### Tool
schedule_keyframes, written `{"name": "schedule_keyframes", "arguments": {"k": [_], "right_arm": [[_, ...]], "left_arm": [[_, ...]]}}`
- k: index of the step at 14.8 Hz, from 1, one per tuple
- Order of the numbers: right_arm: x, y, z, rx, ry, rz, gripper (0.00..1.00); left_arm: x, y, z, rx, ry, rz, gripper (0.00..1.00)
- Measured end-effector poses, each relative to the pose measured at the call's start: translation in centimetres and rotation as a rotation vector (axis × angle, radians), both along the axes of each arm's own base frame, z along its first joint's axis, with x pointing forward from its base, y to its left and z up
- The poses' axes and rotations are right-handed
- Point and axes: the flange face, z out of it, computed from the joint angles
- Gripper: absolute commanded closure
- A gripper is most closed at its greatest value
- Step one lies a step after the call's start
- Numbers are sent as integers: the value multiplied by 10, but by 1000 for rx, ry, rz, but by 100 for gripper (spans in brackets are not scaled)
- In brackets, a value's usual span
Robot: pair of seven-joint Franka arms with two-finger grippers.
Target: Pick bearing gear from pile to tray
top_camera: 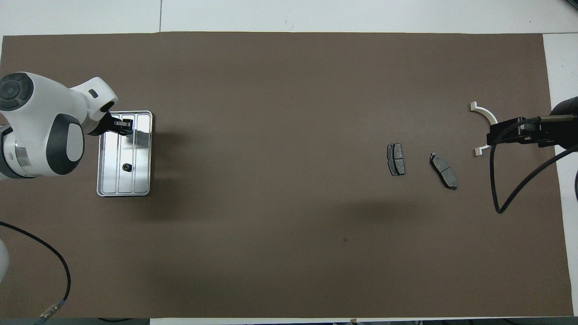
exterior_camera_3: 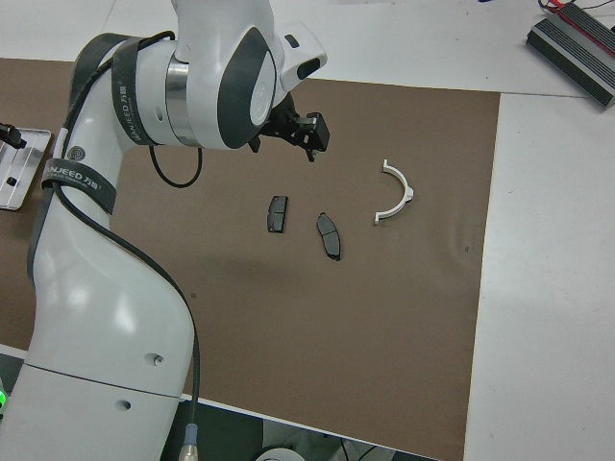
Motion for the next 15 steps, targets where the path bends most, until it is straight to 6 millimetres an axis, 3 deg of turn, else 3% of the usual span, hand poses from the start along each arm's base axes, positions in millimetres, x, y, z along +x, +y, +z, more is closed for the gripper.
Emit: {"name": "schedule_keyframes", "arguments": {"k": [4,7,8,9,10,15], "right_arm": [[0,0,0,0,0,0,0],[0,0,0,0,0,0,0],[0,0,0,0,0,-1,0],[0,-1,0,0,0,-2,0],[0,-2,0,0,0,-4,0],[0,-4,0,0,0,-8,0]], "left_arm": [[-6,-1,-18,-4,-19,-1,100],[-7,-1,-19,-4,-22,-1,100],[-7,-1,-19,-4,-22,-1,84],[-7,-1,-19,-4,-22,-1,26],[-7,-1,-19,-4,-22,-1,0],[-7,1,-17,-2,-19,2,0]]}}
